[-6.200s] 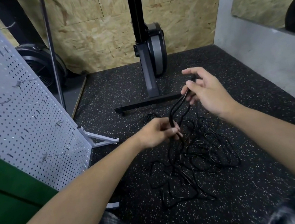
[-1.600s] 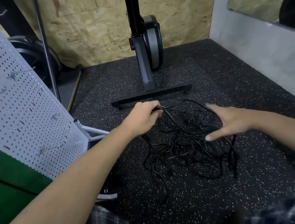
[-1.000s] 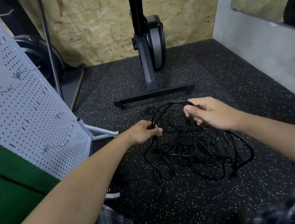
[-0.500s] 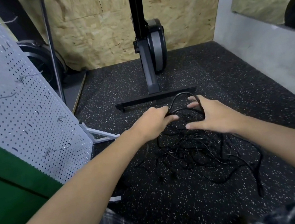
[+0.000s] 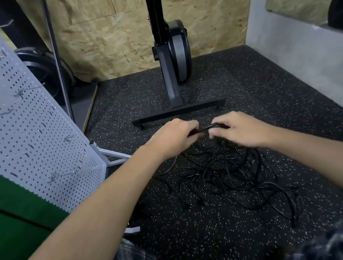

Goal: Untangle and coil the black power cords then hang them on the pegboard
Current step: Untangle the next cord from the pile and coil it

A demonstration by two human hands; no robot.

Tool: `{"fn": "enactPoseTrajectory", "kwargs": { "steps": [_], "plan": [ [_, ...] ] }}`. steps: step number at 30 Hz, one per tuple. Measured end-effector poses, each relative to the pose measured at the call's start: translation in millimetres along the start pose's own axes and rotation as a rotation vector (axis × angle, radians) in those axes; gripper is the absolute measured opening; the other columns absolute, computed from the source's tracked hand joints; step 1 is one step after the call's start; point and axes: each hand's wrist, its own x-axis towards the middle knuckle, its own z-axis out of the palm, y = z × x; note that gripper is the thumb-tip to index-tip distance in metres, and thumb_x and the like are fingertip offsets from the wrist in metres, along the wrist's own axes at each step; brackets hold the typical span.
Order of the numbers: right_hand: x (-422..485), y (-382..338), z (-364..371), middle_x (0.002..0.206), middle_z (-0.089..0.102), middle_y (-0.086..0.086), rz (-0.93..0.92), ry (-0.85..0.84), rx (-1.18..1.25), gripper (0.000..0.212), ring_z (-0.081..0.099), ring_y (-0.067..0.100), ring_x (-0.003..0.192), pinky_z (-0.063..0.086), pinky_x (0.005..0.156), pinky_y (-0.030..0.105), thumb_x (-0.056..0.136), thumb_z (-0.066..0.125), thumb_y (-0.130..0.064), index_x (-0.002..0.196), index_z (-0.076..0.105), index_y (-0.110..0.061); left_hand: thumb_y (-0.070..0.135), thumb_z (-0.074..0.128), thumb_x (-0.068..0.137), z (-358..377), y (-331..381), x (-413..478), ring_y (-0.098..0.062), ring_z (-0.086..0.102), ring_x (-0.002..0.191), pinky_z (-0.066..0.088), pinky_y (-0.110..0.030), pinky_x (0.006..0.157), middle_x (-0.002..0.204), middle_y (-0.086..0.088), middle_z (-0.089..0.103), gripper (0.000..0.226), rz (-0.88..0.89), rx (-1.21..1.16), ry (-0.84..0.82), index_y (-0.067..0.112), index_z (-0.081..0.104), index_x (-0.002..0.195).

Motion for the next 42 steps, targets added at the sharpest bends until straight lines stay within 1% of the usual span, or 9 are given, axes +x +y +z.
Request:
{"fn": "enactPoseTrajectory", "kwargs": {
  "steps": [8, 13, 18, 22, 27, 29, 32, 38, 42],
  "plan": [
    [-2.9, 6.2, -21.1, 0.049, 0.037, -0.006, -0.024, 0.048, 0.46, 0.02, 0.026, 0.01, 0.043, 0.021, 0.045, 0.022, 0.105, 0.059, -0.015, 0.1, 0.078, -0.015, 0.047, 0.056, 0.105, 32.4, -66.7, -30.7, -0.011, 0.048, 0.061, 0.038, -0.03, 0.06, 0.072, 0.007, 0.058, 0.039, -0.398, -0.457, -0.116, 0.011, 0.07, 0.098],
    [-2.7, 19.9, -16.8, 0.074, 0.07, 0.006, -0.019, 0.007, -0.031, 0.014, 0.041, 0.004, 0.046, 0.035, 0.053, 0.02, 0.099, 0.067, -0.03, 0.087, 0.072, -0.023, 0.029, 0.048, 0.111, 5.6, -63.3, -27.1, -0.004, 0.046, 0.045, 0.033, -0.019, 0.043, 0.079, 0.002, 0.074, 0.022, -0.519, -0.483, 0.113, 0.014, 0.063, 0.104],
    [-0.6, 26.2, -13.7, 0.094, 0.073, -0.01, 0.115, -0.162, -0.145, 0.035, 0.068, 0.008, 0.083, 0.051, 0.077, 0.029, 0.087, 0.076, -0.055, 0.113, 0.068, -0.033, 0.016, 0.053, 0.109, -39.4, -18.5, -11.8, -0.008, 0.05, 0.062, 0.035, -0.017, 0.053, 0.076, 0.007, 0.059, 0.019, -0.257, -0.278, 0.312, 0.015, 0.053, 0.09],
    [2.6, 2.5, -4.6, 0.115, 0.078, 0.002, -0.025, -0.136, 0.364, 0.051, 0.072, 0.016, 0.11, 0.052, 0.106, 0.032, 0.088, 0.083, -0.016, 0.133, 0.06, -0.024, 0.008, 0.052, 0.103, -37.5, 12.1, 3.0, -0.023, 0.066, 0.094, 0.054, -0.041, 0.082, 0.105, -0.004, 0.072, 0.015, -0.046, -0.179, 0.15, 0.016, 0.055, 0.091],
    [0.9, -14.2, -0.6, 0.099, 0.077, 0.008, 0.055, -0.269, 0.758, 0.036, 0.073, 0.024, 0.094, 0.059, 0.092, 0.042, 0.093, 0.067, -0.02, 0.127, 0.066, -0.007, 0.008, 0.043, 0.101, -28.1, 6.3, 8.1, -0.031, 0.061, 0.099, 0.05, -0.048, 0.085, 0.109, -0.009, 0.066, 0.011, -0.077, -0.097, 0.059, 0.015, 0.051, 0.096],
    [1.0, -17.0, 3.0, 0.071, 0.06, -0.005, 0.05, -0.206, 0.63, 0.026, 0.059, 0.015, 0.07, 0.061, 0.078, 0.038, 0.107, 0.057, -0.026, 0.117, 0.07, -0.006, 0.008, 0.044, 0.103, -22.9, 1.5, 5.2, -0.026, 0.057, 0.09, 0.046, -0.042, 0.078, 0.1, -0.005, 0.061, 0.01, -0.058, -0.119, -0.007, 0.011, 0.053, 0.098],
    [2.6, -17.9, 8.4, 0.059, 0.035, -0.014, -0.007, -0.06, 0.535, 0.034, 0.032, 0.009, 0.055, 0.039, 0.052, 0.027, 0.112, 0.044, -0.028, 0.101, 0.07, -0.008, 0.019, 0.054, 0.107, -15.7, -13.7, -2.9, -0.021, 0.062, 0.081, 0.047, -0.037, 0.072, 0.09, 0.001, 0.067, 0.014, -0.09, -0.219, -0.02, 0.012, 0.064, 0.1],
    [1.7, -14.1, -5.0, 0.059, 0.035, -0.008, -0.024, -0.002, 0.605, 0.033, 0.028, 0.01, 0.053, 0.025, 0.048, 0.024, 0.111, 0.045, -0.024, 0.096, 0.066, -0.005, 0.038, 0.061, 0.102, 23.9, -67.5, -23.5, -0.024, 0.073, 0.093, 0.057, -0.046, 0.09, 0.095, 0.007, 0.078, 0.02, -0.286, -0.371, -0.242, 0.034, 0.076, 0.089],
    [3.1, -5.6, -23.9, 0.06, 0.029, -0.004, -0.037, 0.067, 0.79, 0.032, 0.025, 0.01, 0.051, 0.02, 0.047, 0.025, 0.11, 0.044, -0.02, 0.092, 0.063, -0.001, 0.034, 0.057, 0.107, 65.2, -100.6, -41.1, -0.022, 0.059, 0.075, 0.053, -0.048, 0.075, 0.084, 0.007, 0.076, 0.021, -0.405, -0.472, -0.266, 0.023, 0.071, 0.097]
  ]
}}
